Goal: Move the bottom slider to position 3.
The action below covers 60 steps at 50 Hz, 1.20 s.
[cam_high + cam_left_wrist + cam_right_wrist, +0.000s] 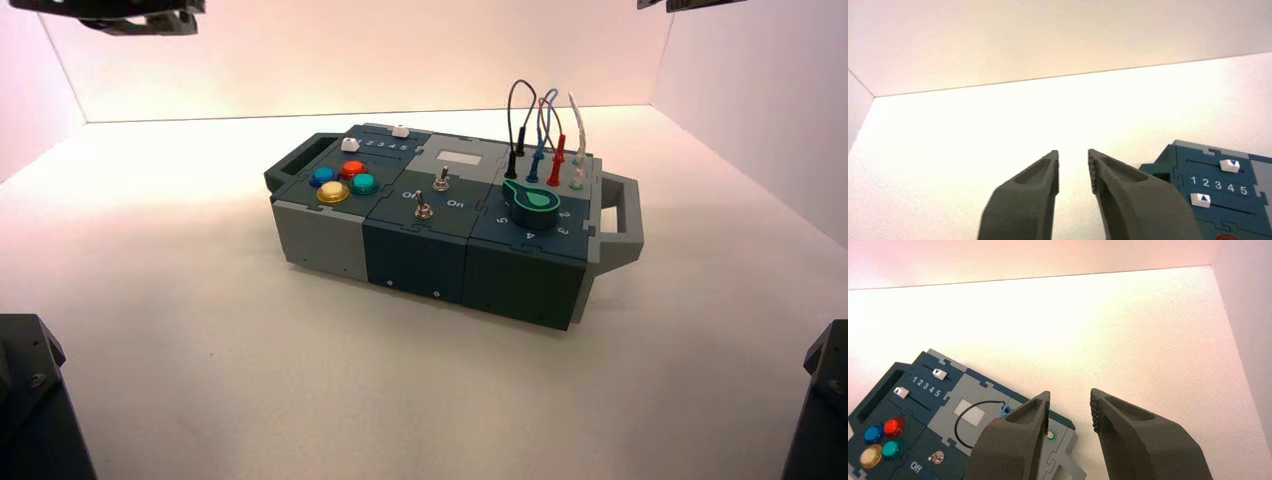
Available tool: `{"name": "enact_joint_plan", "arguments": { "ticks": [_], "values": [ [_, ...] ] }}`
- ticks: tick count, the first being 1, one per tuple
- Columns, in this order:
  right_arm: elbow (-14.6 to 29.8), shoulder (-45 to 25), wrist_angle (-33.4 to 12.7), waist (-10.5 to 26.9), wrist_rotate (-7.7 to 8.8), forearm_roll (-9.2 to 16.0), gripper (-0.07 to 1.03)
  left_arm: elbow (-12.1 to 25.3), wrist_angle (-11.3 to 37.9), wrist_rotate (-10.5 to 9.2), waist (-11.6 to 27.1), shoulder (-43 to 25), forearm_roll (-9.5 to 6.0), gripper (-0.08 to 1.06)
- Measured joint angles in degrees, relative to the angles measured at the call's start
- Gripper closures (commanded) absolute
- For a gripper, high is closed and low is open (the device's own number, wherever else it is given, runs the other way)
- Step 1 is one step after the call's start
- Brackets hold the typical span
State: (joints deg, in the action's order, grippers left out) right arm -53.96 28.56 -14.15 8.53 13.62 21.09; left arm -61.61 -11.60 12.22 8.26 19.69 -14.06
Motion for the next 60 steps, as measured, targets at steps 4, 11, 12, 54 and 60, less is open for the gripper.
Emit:
{"name": "enact_joint_plan", "arguments": {
  "ticks": [4,11,12,54,60],
  "values": [
    [0.0,0.0,0.0,0.0,0.0,-0.09,0.52,0.79,0.0,0.09,1.14,-2.55,-0.09,0.78],
    [0.09,-0.09,0.0,0.0,0.0,-0.09,0.52,2.64,0.0,0.09,2.46,-7.56,0.0,0.87],
    [0.09,-0.09,0.0,0.0,-0.09,0.0,0.52,2.99,0.09,0.0,2.81,-8.35,0.0,0.89],
    [0.0,-0.09,0.0,0.0,0.0,0.0,0.52,8.7,2.37,0.09,10.46,-17.05,0.0,1.01],
    [0.09,-0.09,0.0,0.0,0.0,-0.09,0.52,9.76,3.78,0.0,11.78,-18.28,0.0,1.01]
  ]
}}
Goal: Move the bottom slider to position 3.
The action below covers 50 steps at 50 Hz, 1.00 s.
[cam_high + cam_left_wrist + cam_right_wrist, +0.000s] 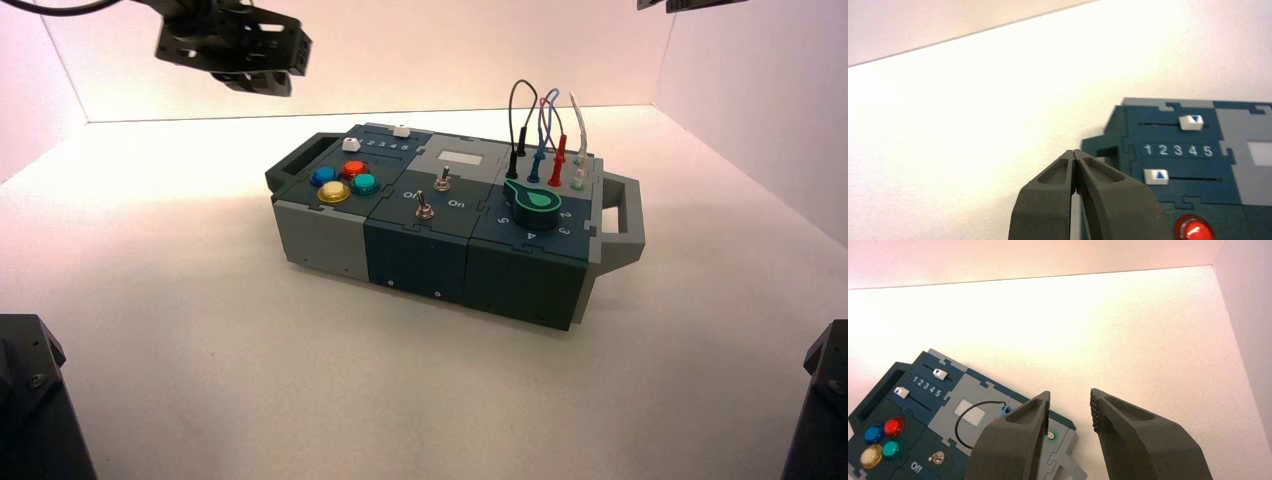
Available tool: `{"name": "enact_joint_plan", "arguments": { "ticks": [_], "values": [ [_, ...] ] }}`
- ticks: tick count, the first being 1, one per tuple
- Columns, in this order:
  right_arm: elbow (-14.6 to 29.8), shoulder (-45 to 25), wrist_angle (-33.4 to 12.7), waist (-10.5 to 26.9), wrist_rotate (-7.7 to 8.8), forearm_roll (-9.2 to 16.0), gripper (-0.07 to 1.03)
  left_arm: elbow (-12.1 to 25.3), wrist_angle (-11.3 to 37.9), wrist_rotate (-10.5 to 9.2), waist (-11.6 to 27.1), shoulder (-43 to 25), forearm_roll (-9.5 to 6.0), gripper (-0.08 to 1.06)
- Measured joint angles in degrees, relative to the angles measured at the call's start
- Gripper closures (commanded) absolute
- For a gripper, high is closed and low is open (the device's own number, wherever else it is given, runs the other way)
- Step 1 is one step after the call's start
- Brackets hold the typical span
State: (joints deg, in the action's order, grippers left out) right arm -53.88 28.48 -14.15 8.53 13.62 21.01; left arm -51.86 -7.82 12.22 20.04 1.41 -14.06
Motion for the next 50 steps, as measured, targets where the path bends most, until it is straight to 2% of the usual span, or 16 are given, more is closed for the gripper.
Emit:
{"name": "enact_joint_plan", "arguments": {
  "ticks": [16,33,50],
  "values": [
    [-0.09,0.0,0.0,0.0,0.0,0.09,0.53,2.9,6.24,0.0,2.64,-1.93,-0.09,1.01],
    [0.0,0.09,-0.09,0.0,0.0,0.09,0.53,3.08,7.12,-0.7,3.52,-2.55,-0.35,1.01],
    [-0.09,0.62,0.0,0.0,0.0,0.09,0.53,5.98,8.35,-0.79,5.63,-6.94,-0.35,1.01]
  ]
}}
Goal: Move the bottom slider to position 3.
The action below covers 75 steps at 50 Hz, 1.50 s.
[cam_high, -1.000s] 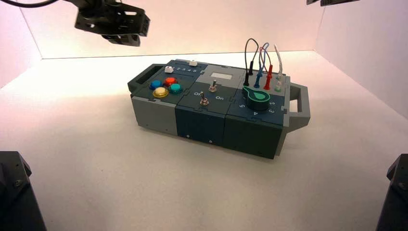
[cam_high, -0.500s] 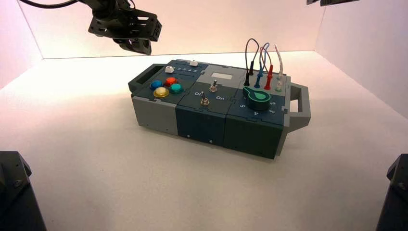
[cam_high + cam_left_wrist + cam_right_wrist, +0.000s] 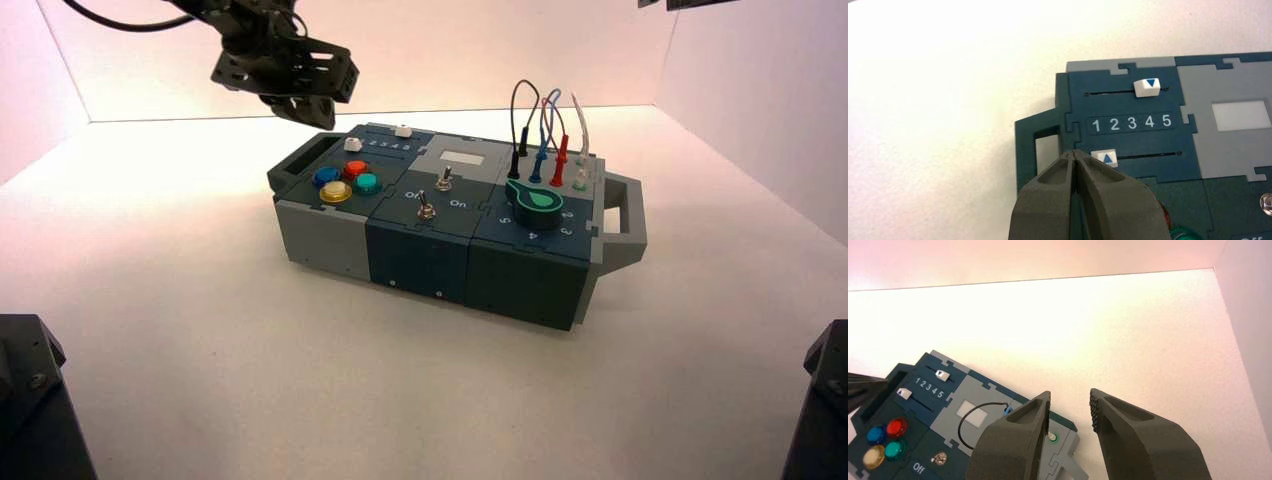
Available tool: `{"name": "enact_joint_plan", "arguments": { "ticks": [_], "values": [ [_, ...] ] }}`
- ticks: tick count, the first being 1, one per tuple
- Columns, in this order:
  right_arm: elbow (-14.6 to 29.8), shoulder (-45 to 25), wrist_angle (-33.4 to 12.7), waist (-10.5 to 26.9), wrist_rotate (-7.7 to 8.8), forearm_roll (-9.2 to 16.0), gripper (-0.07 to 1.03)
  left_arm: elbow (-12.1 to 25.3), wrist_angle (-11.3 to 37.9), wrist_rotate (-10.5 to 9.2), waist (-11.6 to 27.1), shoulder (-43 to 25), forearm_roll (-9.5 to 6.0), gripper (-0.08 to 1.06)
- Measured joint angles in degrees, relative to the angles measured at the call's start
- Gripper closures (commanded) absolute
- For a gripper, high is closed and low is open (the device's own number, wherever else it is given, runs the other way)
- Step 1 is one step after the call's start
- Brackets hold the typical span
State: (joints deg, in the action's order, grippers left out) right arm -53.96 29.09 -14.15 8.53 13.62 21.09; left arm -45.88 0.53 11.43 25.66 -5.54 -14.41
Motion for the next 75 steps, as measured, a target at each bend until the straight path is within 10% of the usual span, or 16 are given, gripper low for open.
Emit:
{"name": "enact_joint_plan", "arguments": {
  "ticks": [75],
  "values": [
    [0.0,0.35,-0.09,0.0,0.0,-0.09,0.53,2.46,1.05,-0.88,3.52,-3.78,-0.09,1.01]
  ]
}}
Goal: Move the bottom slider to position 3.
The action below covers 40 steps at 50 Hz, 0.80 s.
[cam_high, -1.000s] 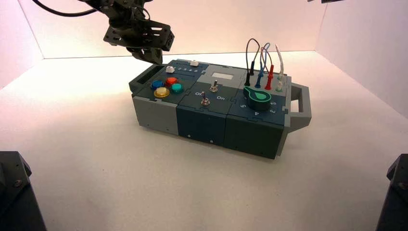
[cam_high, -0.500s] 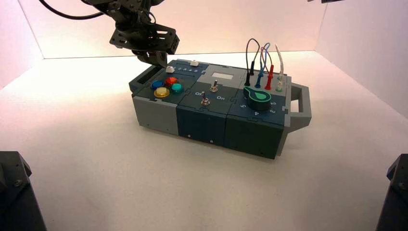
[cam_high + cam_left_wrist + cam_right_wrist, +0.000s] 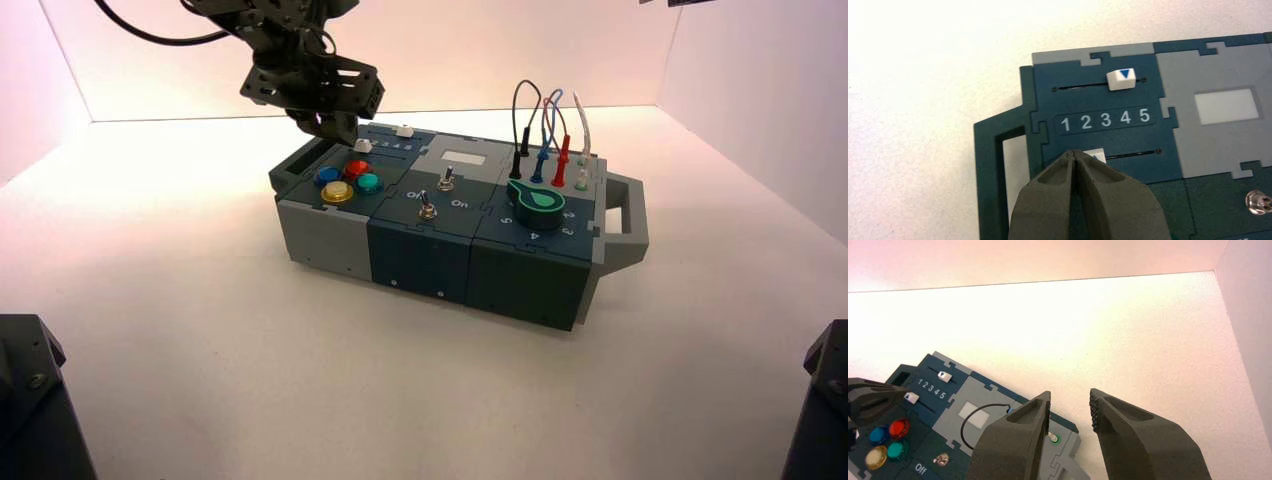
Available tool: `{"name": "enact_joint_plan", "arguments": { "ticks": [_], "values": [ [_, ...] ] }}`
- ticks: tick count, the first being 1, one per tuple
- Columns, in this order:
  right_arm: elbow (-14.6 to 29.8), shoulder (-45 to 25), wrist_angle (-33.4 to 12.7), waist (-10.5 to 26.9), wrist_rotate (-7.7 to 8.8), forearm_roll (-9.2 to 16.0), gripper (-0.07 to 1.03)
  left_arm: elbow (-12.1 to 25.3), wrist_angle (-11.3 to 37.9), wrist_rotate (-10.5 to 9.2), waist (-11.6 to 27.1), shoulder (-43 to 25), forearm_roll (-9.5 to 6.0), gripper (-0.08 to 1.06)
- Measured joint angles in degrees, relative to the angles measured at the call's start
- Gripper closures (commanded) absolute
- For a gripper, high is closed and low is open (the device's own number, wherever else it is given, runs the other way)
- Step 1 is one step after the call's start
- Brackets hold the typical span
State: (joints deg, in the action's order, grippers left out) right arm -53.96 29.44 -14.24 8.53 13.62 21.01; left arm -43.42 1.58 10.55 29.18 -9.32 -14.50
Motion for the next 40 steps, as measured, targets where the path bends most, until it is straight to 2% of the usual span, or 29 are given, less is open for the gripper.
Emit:
{"name": "enact_joint_plan", "arguments": {
  "ticks": [40],
  "values": [
    [0.09,0.0,0.09,0.0,-0.09,0.09,0.54,0.62,0.09,-0.35,0.79,-0.62,0.0,1.01]
  ]
}}
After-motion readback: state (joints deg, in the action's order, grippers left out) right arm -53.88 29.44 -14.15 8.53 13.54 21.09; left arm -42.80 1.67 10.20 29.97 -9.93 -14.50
